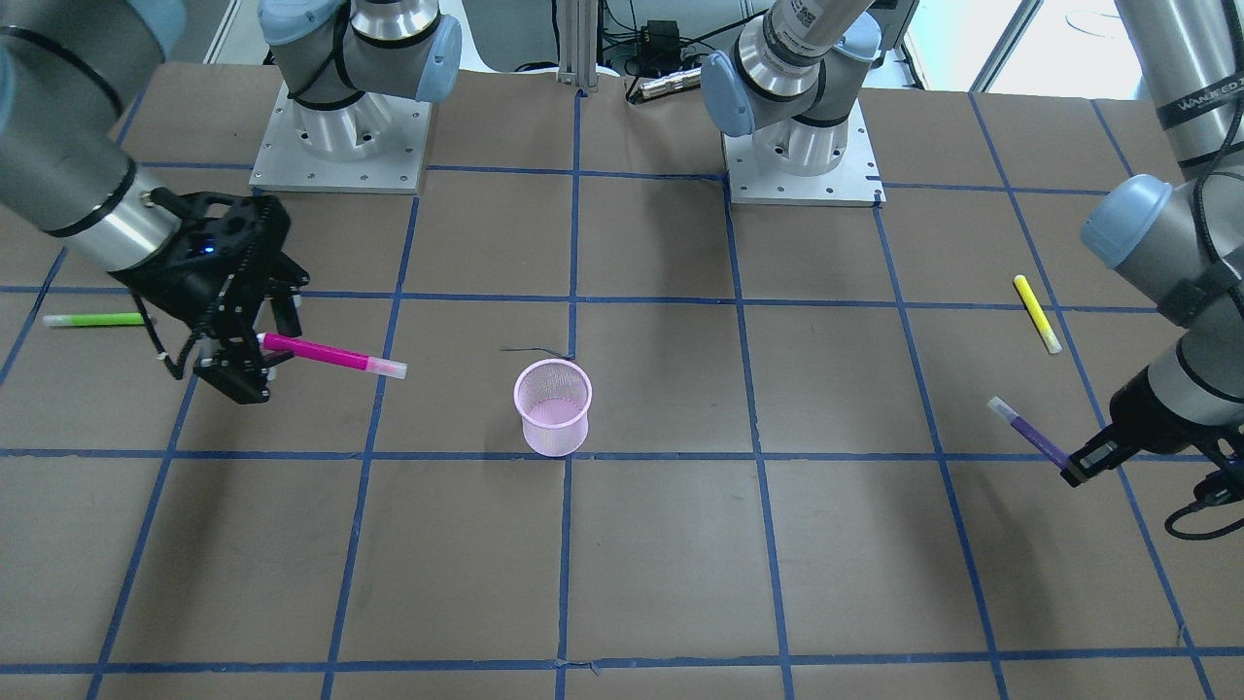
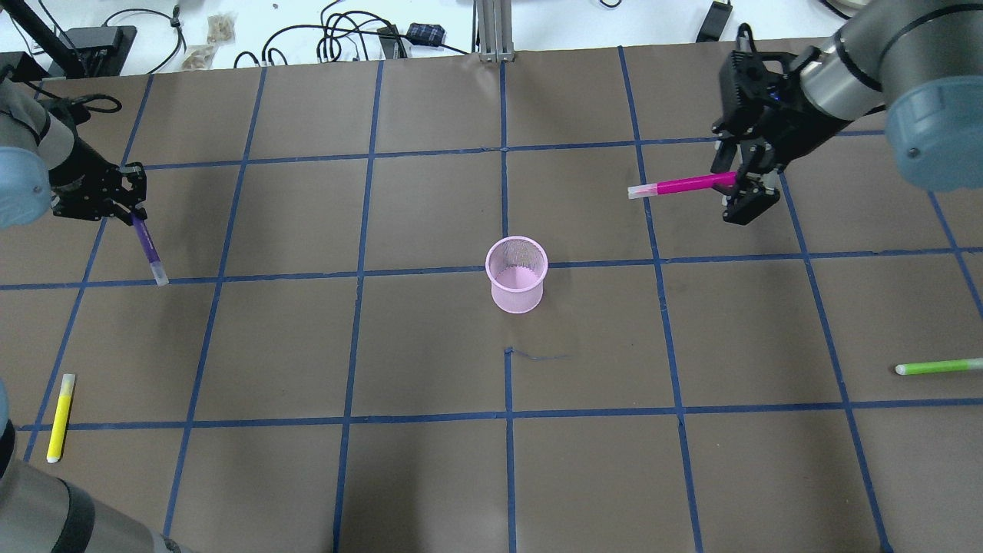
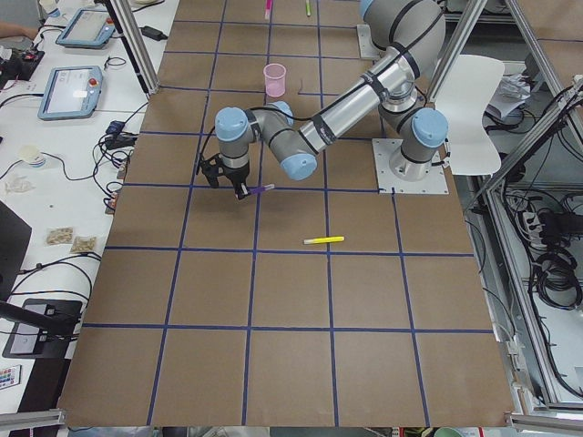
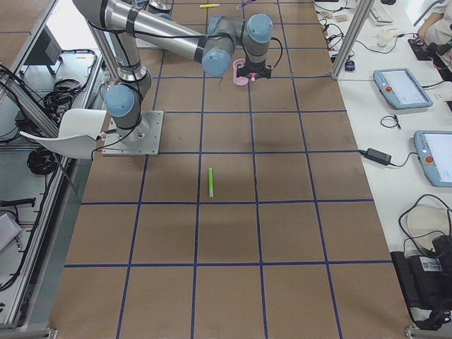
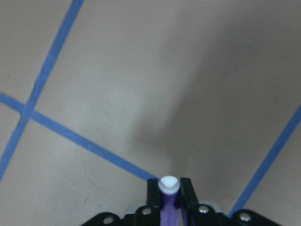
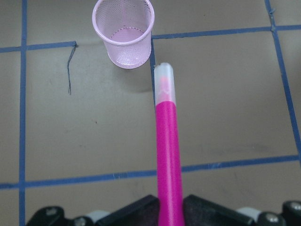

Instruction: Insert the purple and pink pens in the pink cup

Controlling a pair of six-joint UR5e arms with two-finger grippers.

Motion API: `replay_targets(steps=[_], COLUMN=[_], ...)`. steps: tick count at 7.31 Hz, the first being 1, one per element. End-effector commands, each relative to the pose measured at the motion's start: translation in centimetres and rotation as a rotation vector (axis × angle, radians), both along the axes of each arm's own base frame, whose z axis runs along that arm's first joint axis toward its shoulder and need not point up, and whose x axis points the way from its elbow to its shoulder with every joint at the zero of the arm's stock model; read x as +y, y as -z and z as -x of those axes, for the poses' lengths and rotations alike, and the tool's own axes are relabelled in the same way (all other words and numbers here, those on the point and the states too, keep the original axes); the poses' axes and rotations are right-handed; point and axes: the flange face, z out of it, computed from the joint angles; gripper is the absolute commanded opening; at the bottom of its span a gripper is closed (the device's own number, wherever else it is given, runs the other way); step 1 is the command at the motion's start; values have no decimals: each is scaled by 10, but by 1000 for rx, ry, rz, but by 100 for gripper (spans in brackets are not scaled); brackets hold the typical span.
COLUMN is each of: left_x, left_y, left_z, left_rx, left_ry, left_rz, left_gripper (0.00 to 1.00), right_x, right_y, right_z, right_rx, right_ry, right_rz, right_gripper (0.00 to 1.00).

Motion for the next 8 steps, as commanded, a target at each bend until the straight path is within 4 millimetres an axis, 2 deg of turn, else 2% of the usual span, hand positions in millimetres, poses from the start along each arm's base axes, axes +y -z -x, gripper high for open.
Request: replay_targets(steps=[1,3,5,6,7,8], left_x=[-8,-4,-5,-6,-6,-7], left_y=[-8,-2,-5,-8,-10,-12], left_z=[31,33,39,44,50,53], left_rx=[-18,-10,-25,-43,-45,-46], left_ry=[47,39,50,57,67,73], left_rz=[4,-12,-7,-9,-6,-2], left_gripper=[0,0,0,0,0,0], right_x=[16,35,44,44,41,39], right_y=[5,31,69,82,90,100], right_z=[-104,-173,-214,-223,-224,-225], right_rx=[140,318,432,470,486,485], right_ry=[56,-13,-65,-84,-90,-98], right_rz=[35,41,52,54,44,26], right_gripper=[5,6,7,9,25,31])
